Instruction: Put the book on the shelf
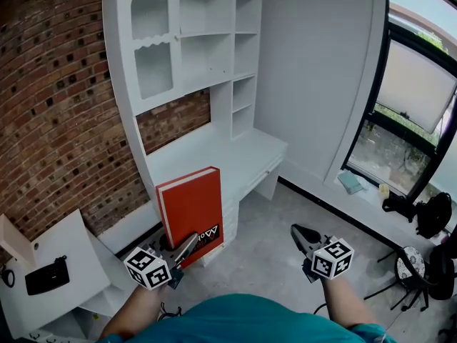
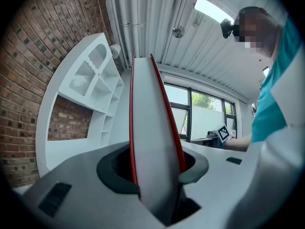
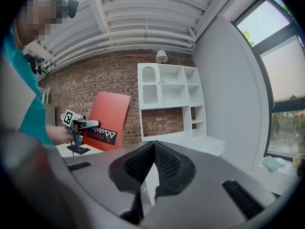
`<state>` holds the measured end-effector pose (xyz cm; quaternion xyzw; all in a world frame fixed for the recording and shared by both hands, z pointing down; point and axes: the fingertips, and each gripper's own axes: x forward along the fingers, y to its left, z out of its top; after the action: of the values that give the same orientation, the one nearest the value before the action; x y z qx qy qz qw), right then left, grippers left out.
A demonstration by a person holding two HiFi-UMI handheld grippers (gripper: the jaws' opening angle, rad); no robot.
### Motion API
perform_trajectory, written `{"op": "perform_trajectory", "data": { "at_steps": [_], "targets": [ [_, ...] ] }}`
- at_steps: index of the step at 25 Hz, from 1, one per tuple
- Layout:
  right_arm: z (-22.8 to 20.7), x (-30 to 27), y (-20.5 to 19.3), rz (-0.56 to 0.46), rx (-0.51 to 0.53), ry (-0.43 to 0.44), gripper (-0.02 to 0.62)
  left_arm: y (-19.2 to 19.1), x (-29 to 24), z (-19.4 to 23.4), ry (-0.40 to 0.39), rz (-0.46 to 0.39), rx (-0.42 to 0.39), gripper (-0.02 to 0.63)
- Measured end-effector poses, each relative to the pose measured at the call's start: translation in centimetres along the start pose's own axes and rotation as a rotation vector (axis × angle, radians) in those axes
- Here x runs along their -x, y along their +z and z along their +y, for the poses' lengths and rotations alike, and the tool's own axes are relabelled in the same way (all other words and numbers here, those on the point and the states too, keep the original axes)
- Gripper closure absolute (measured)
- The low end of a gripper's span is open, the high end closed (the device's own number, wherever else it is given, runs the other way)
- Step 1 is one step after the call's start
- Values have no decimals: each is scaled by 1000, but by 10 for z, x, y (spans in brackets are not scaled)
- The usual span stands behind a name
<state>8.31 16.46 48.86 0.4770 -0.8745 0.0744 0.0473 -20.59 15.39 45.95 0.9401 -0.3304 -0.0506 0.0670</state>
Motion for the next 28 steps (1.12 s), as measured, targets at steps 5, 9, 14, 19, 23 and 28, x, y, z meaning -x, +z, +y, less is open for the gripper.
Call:
{"op": "perform_trajectory", "data": {
  "at_steps": [5, 9, 14, 19, 23, 28],
  "targets": [
    [-9, 2, 4, -13, -4, -4, 574, -2, -10, -4, 1, 3, -2, 422],
    [-17, 3, 7, -11, 8, 4, 574, -2, -19, -8, 8, 9, 0, 422],
    [-28, 14, 11, -12, 12, 25, 574, -2, -36, -23, 4, -3, 0, 422],
    [-46, 31, 10, -4, 11, 41, 574, -6, -56, -45, 4, -6, 0, 422],
    [-64, 50, 9, 3, 14, 56, 574, -8, -77, -68, 4, -13, 3, 422],
    [-88, 71, 6, -5, 6, 66, 574, -15, -101, -95, -3, -9, 1, 422]
  ]
}}
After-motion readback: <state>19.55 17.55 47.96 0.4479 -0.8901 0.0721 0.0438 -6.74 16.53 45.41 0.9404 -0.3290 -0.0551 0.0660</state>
